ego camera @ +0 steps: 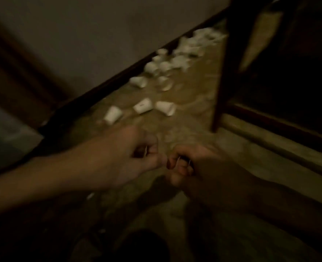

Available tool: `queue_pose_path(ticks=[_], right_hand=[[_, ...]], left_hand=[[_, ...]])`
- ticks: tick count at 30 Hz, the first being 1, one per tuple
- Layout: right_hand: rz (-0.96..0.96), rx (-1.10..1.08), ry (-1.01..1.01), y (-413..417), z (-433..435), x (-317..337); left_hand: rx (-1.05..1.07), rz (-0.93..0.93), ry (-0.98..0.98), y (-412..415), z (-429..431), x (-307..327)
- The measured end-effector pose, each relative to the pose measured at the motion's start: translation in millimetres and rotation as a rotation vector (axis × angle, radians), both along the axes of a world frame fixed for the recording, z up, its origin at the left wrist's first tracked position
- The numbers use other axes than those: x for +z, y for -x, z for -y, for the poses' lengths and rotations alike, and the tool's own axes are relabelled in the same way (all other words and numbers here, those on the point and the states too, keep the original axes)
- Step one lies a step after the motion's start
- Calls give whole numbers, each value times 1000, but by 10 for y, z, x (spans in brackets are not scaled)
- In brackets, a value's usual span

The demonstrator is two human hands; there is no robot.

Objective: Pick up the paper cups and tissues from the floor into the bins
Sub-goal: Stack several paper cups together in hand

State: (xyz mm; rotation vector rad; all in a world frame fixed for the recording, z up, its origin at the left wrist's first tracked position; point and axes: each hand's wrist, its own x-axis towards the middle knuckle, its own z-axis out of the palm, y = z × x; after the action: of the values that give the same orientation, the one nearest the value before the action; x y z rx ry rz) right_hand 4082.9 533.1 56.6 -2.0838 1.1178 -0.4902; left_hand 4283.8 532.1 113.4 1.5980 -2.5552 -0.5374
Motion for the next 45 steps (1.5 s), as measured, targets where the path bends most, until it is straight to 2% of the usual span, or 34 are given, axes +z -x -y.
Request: queue_pose_path(ticks=[3,6,9,13,16,19,23,26,29,32,35,37,39,42,45], right_hand=[[-111,214,-46,-1099,249,-417],[-129,281,-159,-2056,284,-857],[-107,395,-282,-2880,176,-1289],[-155,483,-302,-3668,59,-1755],[-268,597,-318,-4159,-121,-1919],[-245,711,-367,-4741,-233,-1962],[-303,792,-407,-5535,-417,-2054],[-298,802,-455,-6036,-565,-2177],[-326,796,-553,-6389,-753,-2290],[-315,756,-620,-6611,-860,-2383],[-161,477,-824,-6687,-855,-2433],[-119,369,-929,-6771,-796,-2417],[-34,229,-1028,-6807,-729,-2426],[9,-27,-1219,-6820,-779,-2446],[-23,-166,-1139,-6606,-573,-2464]], left_hand=[[330,-148,-121,-1002,-345,-696],[646,-315,-229,-1810,-748,-1349],[902,-457,-208,-2457,-1089,-1849],[1220,-543,-143,-3034,-1333,-2382],[1424,-567,-109,-3439,-1570,-2655],[1671,-566,-57,-3965,-1754,-2799],[1902,-355,58,-4850,-1970,-2888],[1958,-314,114,-5436,-2101,-2925],[1915,-466,65,-5777,-2232,-3079],[1928,-452,122,-5958,-2293,-3245],[1877,-432,175,-5977,-2136,-3293],[1894,-505,279,-5786,-2049,-3261],[1779,-548,367,-5522,-1903,-3251],[1641,-588,307,-5065,-1859,-3328],[1506,-669,172,-4811,-1727,-3306]])
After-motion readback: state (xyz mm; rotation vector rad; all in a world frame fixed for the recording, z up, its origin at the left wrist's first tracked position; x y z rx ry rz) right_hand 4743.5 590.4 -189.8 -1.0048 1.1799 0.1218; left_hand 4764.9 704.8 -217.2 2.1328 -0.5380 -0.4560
